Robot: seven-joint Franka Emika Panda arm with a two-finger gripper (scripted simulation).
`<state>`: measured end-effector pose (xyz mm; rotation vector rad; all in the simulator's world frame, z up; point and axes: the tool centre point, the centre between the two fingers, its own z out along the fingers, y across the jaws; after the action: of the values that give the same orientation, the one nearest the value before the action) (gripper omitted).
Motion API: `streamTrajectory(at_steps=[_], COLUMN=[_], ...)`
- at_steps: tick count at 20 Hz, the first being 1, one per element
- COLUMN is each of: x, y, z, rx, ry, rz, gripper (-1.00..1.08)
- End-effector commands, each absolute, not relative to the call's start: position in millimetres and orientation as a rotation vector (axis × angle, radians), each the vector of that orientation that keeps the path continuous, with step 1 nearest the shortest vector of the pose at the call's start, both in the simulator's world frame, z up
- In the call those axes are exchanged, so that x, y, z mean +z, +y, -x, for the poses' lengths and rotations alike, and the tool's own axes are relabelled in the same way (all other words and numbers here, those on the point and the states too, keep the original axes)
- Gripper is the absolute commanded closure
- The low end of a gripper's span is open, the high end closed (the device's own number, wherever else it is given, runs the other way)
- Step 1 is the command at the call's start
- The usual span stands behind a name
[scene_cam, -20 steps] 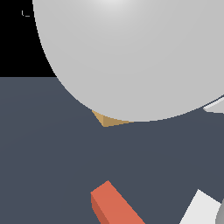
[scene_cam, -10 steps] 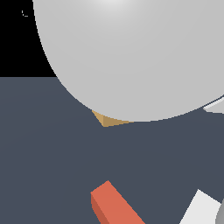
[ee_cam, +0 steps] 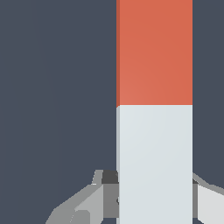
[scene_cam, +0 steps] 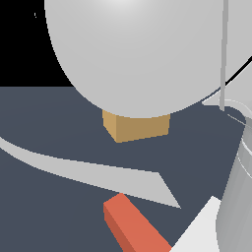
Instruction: Insert the peg into the horizontal hole in a box.
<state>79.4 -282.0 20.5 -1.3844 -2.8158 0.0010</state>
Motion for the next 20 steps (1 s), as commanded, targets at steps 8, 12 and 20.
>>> streamTrajectory(at_steps=[8,12,20], x=[46,61,92], y=[-230,-197,-129], z=[-78,-78,-82], rx=[0.0,0.0,0.0], ry=[-2.779,-2.753,-2.696], rz=[1.463,1.513,1.612], gripper=[1.08,1.08,1.08])
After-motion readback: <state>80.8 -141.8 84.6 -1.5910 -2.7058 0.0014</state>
